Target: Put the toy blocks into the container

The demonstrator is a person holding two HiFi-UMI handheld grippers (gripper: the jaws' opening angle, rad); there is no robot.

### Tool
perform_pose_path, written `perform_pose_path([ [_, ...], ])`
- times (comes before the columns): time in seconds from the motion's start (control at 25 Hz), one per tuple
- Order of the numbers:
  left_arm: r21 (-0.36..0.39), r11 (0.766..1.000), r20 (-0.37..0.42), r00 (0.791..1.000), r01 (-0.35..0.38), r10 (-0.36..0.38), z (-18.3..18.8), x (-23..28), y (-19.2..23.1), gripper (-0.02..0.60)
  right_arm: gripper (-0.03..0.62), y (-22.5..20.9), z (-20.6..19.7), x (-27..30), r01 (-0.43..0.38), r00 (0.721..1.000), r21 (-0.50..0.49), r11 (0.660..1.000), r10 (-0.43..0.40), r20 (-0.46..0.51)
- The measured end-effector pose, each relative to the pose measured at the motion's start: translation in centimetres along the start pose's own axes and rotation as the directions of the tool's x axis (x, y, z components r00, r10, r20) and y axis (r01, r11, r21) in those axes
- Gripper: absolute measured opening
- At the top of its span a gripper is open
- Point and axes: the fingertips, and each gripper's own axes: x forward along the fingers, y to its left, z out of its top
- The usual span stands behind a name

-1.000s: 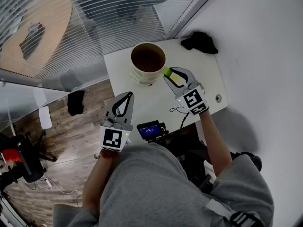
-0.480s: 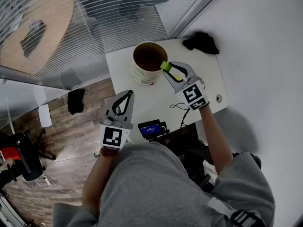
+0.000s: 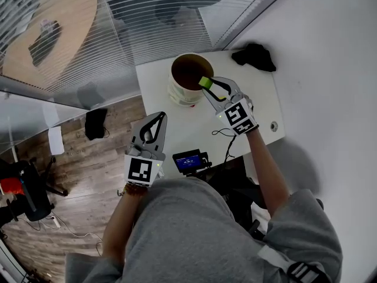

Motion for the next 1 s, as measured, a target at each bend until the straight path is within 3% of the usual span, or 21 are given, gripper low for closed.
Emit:
perform_pose_path([
  [1.0, -0.019, 0.999, -0.010, 0.999, -0.042, 0.041, -0.4, -0.9, 2.3, -0.003, 0.143, 0.2, -2.2, 2.7, -0.018, 0.996, 0.003, 1.000, 0.018, -0.085],
])
